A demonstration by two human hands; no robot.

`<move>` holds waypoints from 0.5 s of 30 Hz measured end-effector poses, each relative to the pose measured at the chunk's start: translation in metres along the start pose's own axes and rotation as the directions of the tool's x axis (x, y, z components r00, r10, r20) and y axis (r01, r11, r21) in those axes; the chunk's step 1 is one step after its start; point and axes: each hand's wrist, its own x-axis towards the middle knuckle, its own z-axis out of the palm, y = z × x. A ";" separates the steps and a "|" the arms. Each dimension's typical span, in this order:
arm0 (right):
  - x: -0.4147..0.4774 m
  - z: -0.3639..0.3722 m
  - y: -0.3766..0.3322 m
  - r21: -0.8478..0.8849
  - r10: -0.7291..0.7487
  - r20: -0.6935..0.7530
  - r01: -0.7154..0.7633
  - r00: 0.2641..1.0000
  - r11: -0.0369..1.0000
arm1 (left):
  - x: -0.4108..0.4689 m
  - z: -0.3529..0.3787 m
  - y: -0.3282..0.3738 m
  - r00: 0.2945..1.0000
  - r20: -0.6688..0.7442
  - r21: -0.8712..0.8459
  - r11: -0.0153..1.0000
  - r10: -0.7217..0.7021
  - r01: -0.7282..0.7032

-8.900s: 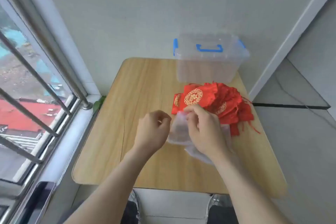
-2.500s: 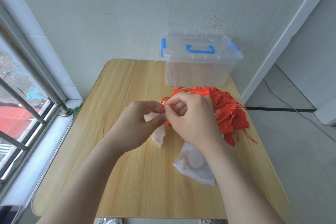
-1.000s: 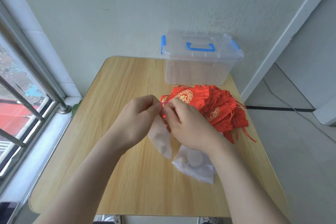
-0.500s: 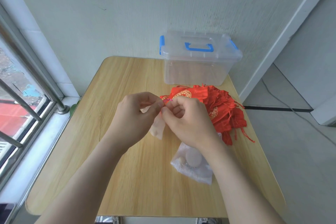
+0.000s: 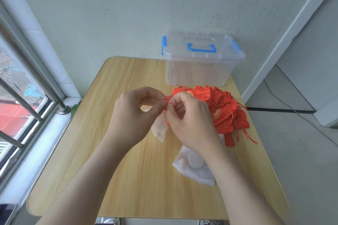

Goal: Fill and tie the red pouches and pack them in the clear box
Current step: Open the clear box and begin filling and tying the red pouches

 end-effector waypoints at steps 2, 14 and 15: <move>0.000 0.001 0.001 -0.014 -0.010 -0.022 0.009 1.000 1.000 | 0.000 0.000 -0.001 1.000 0.009 0.059 0.998 0.022 -0.023; 0.003 0.002 0.006 0.007 -0.019 -0.069 0.020 0.997 1.000 | -0.002 0.005 -0.008 0.995 0.094 0.233 0.972 0.014 -0.036; 0.004 0.002 0.007 0.045 0.012 -0.050 -0.010 0.999 0.999 | -0.002 0.004 -0.009 0.994 0.106 0.226 0.974 -0.016 -0.009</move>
